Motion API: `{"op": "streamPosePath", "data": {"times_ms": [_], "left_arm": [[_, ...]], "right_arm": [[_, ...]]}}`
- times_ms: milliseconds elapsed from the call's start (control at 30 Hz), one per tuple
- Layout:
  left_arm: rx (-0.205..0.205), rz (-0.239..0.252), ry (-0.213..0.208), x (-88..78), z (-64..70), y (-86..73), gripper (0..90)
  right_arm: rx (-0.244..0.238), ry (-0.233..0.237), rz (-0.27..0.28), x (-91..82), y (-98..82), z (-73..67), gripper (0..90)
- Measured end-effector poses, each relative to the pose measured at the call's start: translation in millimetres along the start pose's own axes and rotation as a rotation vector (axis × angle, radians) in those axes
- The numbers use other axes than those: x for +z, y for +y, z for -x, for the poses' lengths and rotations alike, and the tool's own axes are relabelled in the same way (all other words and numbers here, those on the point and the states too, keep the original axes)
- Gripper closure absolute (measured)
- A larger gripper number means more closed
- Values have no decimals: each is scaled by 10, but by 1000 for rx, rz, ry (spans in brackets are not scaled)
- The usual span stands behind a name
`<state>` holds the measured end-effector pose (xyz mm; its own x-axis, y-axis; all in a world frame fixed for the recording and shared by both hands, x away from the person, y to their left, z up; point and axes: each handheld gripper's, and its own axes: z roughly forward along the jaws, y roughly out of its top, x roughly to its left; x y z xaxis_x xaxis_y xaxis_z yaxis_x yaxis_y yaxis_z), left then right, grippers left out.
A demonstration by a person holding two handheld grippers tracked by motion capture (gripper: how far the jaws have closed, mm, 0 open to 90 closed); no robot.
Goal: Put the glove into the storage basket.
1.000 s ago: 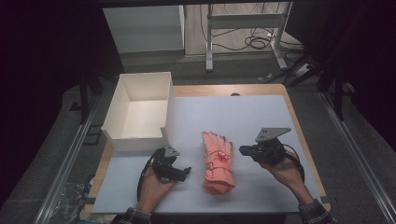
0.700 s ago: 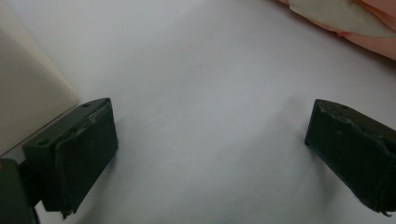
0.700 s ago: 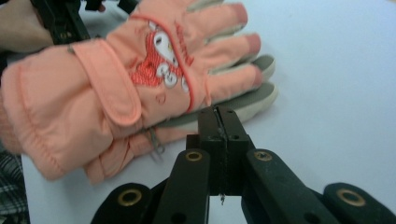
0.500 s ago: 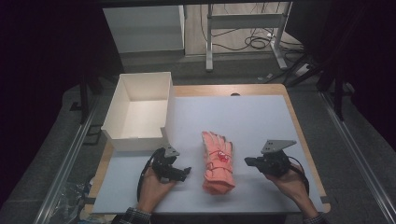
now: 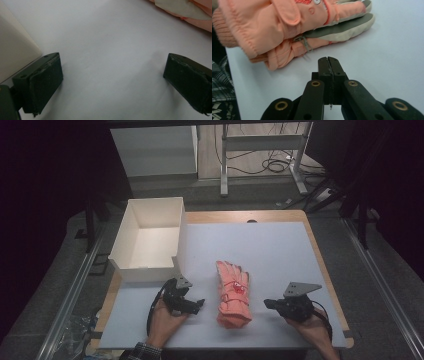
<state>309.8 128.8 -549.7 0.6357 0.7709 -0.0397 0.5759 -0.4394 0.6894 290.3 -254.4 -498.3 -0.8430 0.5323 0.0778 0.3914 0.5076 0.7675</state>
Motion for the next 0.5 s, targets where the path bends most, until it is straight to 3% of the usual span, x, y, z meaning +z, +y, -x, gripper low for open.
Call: {"op": "streamPosePath", "data": {"times_ms": [300,500], "left_arm": [[3,0,3,-32,-5,-14,36],[-8,-13,38,-130,-68,-88,38]], "right_arm": [[-15,41,-14,81,-106,-121,891],[-36,70,-24,151,-119,-222,889]]}}
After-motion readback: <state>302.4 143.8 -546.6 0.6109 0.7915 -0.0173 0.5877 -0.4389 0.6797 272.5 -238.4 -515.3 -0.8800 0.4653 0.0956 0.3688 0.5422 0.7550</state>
